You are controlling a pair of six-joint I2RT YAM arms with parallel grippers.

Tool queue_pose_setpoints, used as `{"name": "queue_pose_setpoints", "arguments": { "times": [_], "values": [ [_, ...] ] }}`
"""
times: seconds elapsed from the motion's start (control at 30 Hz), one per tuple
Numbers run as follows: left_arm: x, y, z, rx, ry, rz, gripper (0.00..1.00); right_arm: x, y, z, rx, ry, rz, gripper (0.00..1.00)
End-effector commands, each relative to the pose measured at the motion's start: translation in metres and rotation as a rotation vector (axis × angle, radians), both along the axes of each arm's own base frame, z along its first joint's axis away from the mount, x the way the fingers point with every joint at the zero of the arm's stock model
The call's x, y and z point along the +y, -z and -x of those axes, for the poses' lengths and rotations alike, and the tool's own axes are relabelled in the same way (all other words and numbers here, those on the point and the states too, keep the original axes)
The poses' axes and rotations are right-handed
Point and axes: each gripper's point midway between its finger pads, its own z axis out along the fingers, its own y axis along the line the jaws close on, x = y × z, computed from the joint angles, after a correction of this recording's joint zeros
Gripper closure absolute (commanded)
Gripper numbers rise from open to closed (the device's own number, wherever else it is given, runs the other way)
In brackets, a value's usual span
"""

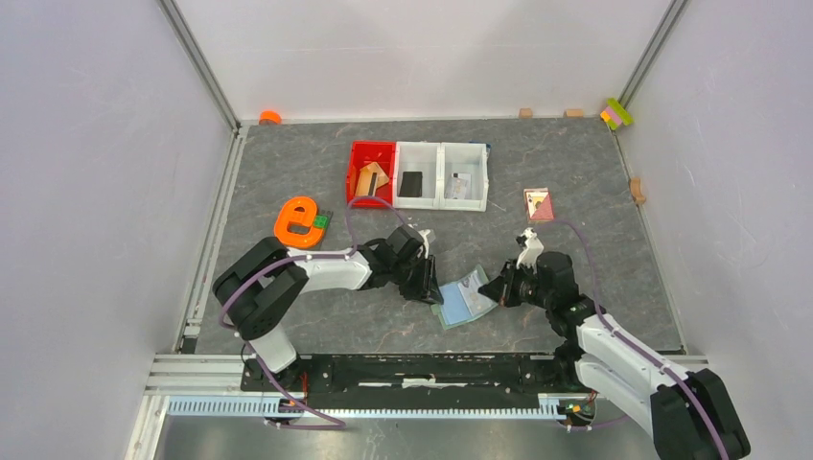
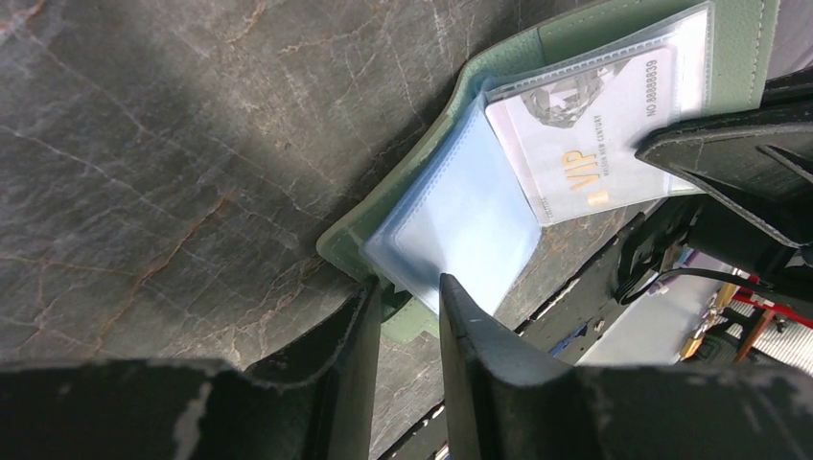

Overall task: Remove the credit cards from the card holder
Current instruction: Remove the credit card from the card holder.

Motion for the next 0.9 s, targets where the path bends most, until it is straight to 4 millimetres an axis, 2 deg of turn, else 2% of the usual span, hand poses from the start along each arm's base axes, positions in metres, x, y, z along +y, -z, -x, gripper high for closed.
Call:
{"name": "queue_pose_setpoints", "arguments": {
  "times": [0.0, 0.07, 0.17, 0.23, 0.33, 0.43, 0.53, 0.67, 0.77, 0.87],
  "values": [
    [0.019, 0.032, -0.004, -0.035, 0.01, -0.147, 0.65, 0.006, 0.011, 0.022, 0.074, -0.102, 0.027, 1.0],
    [0.02, 0.035, -0.005, -0.038, 0.011, -0.17, 0.66, 0.007, 0.012, 0.022, 0.074, -0.121, 0.047, 0.99],
    [0.025, 0.039, -0.007, -0.047, 0.011, -0.213, 0.68, 0.004, 0.016, 0.026, 0.103, -0.136, 0.086, 0.91],
    [0.029, 0.04, -0.009, -0.055, 0.008, -0.236, 0.75, 0.002, 0.012, 0.022, 0.084, -0.126, 0.099, 0.87],
    [0.036, 0.041, -0.012, -0.07, 0.003, -0.28, 0.85, 0.004, 0.001, 0.014, 0.054, -0.11, 0.091, 0.71],
    [0.044, 0.043, -0.014, -0.087, 0.008, -0.328, 0.91, 0.004, -0.005, 0.01, 0.042, -0.122, 0.104, 0.62],
    [0.049, 0.042, -0.017, -0.106, 0.03, -0.361, 0.93, 0.001, -0.008, 0.005, 0.03, -0.132, 0.145, 0.6],
    [0.052, 0.039, -0.022, -0.137, 0.068, -0.394, 0.94, 0.0, -0.016, -0.001, 0.007, -0.155, 0.172, 0.5],
    [0.052, 0.035, -0.028, -0.163, 0.088, -0.413, 0.95, -0.001, -0.021, -0.006, -0.002, -0.173, 0.188, 0.5],
    [0.05, 0.034, -0.032, -0.175, 0.099, -0.425, 0.95, -0.002, -0.022, -0.009, 0.002, -0.19, 0.203, 0.56]
  ]
}}
